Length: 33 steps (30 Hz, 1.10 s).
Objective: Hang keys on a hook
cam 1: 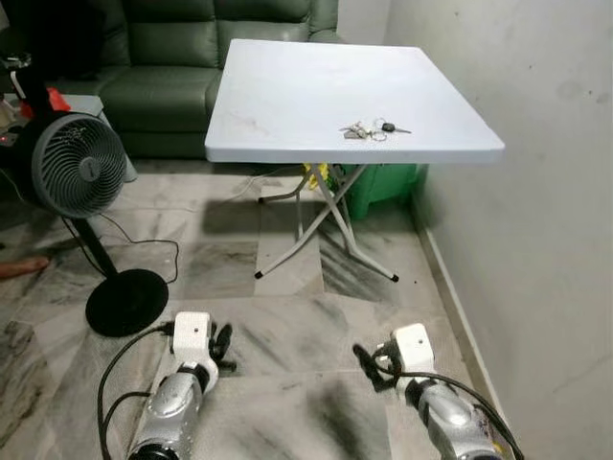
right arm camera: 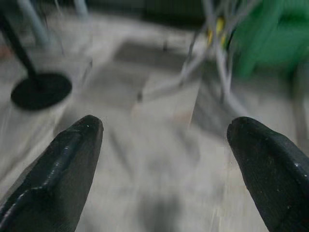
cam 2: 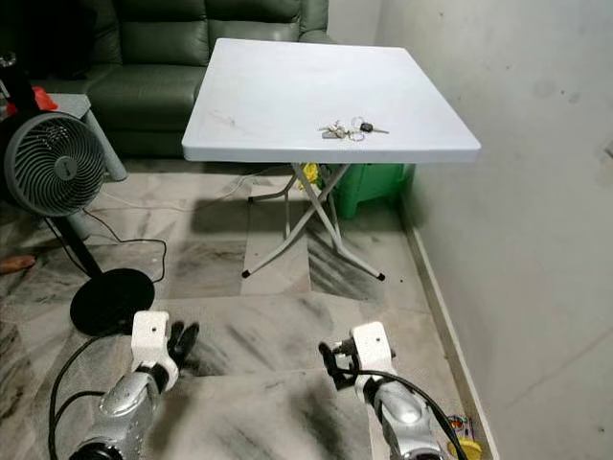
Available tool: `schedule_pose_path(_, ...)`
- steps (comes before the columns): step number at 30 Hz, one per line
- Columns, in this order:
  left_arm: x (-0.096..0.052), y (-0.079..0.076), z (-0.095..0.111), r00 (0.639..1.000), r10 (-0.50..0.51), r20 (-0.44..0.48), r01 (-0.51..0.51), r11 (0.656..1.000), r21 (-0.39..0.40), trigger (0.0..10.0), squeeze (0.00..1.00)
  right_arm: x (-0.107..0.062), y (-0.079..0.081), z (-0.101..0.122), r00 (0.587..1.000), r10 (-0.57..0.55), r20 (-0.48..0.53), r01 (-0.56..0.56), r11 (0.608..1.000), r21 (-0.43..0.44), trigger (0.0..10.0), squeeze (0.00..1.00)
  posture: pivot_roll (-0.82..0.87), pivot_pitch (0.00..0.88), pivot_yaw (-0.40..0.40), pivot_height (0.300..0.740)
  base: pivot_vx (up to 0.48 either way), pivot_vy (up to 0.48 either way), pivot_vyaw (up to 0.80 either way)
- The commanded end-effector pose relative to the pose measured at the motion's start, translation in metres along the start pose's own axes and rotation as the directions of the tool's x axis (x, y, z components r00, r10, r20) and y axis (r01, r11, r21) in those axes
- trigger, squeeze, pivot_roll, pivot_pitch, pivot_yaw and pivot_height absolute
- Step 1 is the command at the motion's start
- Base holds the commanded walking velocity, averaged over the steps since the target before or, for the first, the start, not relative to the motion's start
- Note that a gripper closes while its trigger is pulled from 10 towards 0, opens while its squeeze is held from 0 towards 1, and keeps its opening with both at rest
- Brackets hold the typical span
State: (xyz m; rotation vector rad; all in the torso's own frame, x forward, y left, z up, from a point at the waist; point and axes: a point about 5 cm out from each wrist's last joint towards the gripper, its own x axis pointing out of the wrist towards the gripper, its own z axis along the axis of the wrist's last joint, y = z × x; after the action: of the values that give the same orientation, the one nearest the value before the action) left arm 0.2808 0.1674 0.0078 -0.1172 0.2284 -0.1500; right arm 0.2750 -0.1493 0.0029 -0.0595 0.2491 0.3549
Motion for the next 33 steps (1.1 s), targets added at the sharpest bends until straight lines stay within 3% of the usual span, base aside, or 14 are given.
schedule_pose_path(1,0.005,0.0,0.021,0.994,-0.012,0.111,0.012,1.0,0.005,10.0,0.0,0.006,0.001,0.02,0.993,0.005,0.118,-0.004,1.0,-0.008,10.0,0.0,-0.01,0.0,-0.04,0.74,0.0,0.0,0.0)
schedule_pose_path(6,0.005,-0.003,0.04,0.979,-0.021,0.2,0.02,1.0,0.007,10.0,0.0,0.007,0.007,0.037,0.976,0.034,0.214,-0.038,0.999,0.013,10.0,0.0,-0.01,0.0,-0.038,0.74,0.0,0.0,0.0)
schedule_pose_path(9,0.003,-0.006,0.056,0.963,-0.044,0.267,0.061,0.997,-0.053,10.0,0.0,0.006,0.013,0.051,0.956,0.04,0.292,-0.047,0.999,0.017,10.0,0.0,-0.01,0.0,-0.033,0.74,0.0,0.0,0.0)
schedule_pose_path(23,-0.005,-0.01,0.065,0.963,-0.082,0.258,0.096,0.994,-0.043,10.0,0.0,0.004,0.021,0.072,0.936,0.099,0.339,-0.091,0.995,-0.041,10.0,0.0,0.0,0.0,-0.03,0.74,0.0,0.0,0.0)
schedule_pose_path(33,-0.005,-0.008,0.069,0.965,-0.07,0.251,0.084,0.996,-0.044,10.0,0.0,0.003,0.018,0.077,0.937,0.098,0.336,-0.088,0.995,-0.044,10.0,0.0,0.0,0.0,-0.035,0.74,0.368,0.0,0.0)
